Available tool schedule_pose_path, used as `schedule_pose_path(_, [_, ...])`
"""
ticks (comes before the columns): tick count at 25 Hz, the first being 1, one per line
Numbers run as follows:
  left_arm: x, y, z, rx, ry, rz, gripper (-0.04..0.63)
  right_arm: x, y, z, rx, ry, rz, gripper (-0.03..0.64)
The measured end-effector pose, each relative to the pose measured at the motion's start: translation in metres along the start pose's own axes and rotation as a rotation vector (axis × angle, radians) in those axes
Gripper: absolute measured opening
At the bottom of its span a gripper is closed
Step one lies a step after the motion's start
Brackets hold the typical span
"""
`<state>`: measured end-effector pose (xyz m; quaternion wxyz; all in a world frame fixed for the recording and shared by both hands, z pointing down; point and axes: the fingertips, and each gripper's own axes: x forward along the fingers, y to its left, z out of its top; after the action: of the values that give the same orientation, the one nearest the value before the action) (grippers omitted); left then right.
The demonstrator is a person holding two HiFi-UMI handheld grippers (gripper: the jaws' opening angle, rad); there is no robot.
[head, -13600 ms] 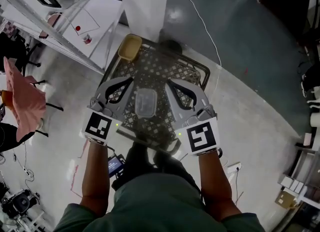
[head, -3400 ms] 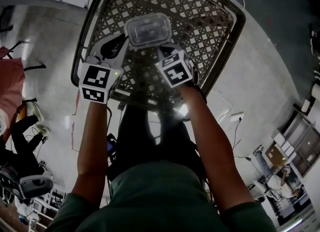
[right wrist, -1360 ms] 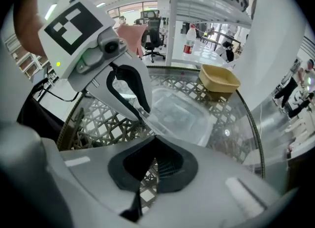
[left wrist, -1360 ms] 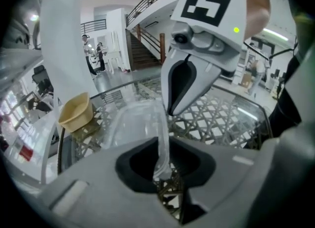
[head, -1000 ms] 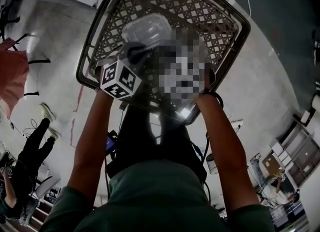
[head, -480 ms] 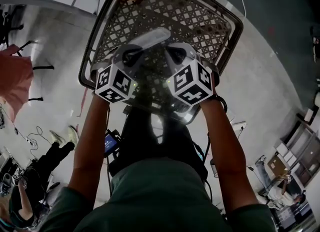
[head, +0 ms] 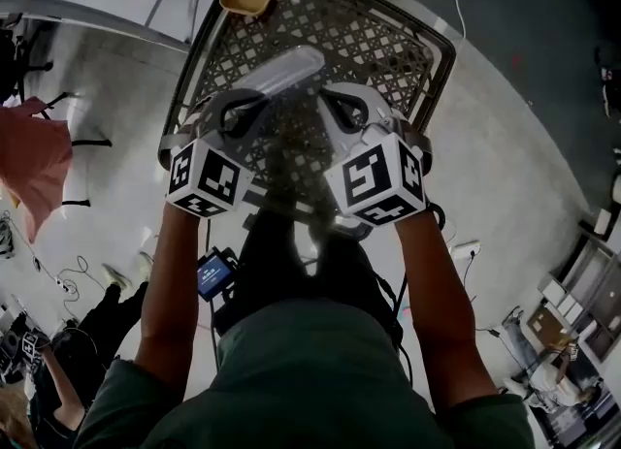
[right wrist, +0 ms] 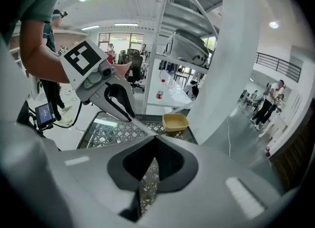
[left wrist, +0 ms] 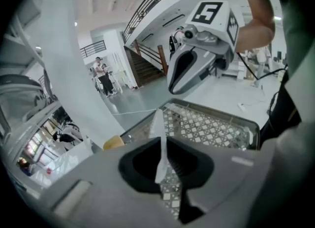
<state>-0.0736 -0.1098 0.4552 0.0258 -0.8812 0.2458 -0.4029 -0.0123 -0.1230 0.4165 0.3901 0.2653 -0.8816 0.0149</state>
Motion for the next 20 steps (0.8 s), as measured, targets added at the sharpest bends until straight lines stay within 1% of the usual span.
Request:
schedule_pose_path(6, [-0.049, 0.017, 0.042, 0.042, -0.058, 0.068, 0.035, -0.046, -0.007, 0.043, -0.03, -0.102, -0.068, 0.003])
schedule_pose_path(11, [-0.083, 0.024, 0.077, 0.071, -0.112, 0.13, 0.035, -0.086, -0.014, 0.073, -0.067, -0.174, -0.153, 0.003])
schedule_pose_path(16, [-0.114, 0.021, 0.107, 0.085, -0.153, 0.183, 0.035, -0.125, -0.015, 0.094, -0.083, -0.225, -0.195, 0.003])
schedule_pose_path(20, [-0.133, 0.017, 0.128, 0.101, -0.173, 0.217, 0.035, -0.153, -0.016, 0.101, -0.096, -0.245, -0.222, 0.003])
